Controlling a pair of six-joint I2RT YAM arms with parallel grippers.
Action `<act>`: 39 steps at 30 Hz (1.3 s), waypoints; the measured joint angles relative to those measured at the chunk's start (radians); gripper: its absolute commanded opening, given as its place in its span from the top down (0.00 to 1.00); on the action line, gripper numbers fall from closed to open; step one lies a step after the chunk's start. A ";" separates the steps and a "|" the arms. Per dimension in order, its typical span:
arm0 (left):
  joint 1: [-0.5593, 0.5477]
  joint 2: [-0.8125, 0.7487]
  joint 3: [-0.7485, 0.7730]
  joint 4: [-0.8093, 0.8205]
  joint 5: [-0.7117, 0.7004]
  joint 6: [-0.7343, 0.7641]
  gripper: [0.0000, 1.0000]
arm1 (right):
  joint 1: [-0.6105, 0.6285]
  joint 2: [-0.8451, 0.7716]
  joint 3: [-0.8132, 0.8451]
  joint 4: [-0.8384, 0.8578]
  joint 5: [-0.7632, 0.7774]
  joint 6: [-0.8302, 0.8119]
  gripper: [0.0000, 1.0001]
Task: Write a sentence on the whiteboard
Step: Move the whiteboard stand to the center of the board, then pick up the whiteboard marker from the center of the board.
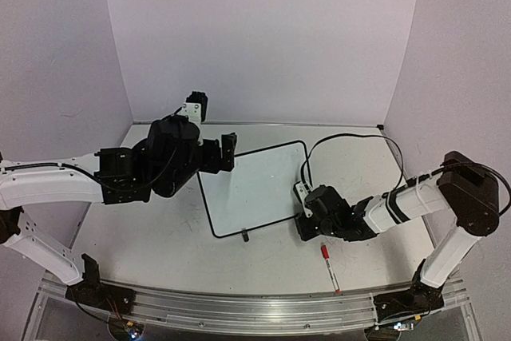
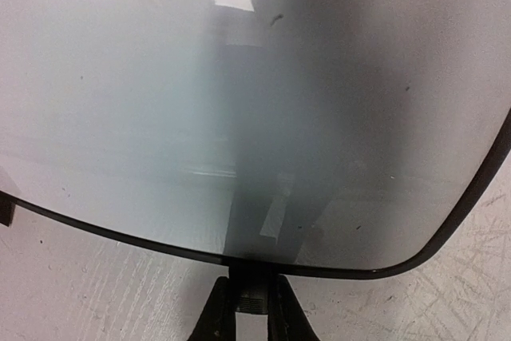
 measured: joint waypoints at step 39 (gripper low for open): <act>0.071 0.099 0.000 0.140 0.138 0.075 0.01 | 0.096 -0.412 -0.065 -0.725 -0.270 0.424 0.53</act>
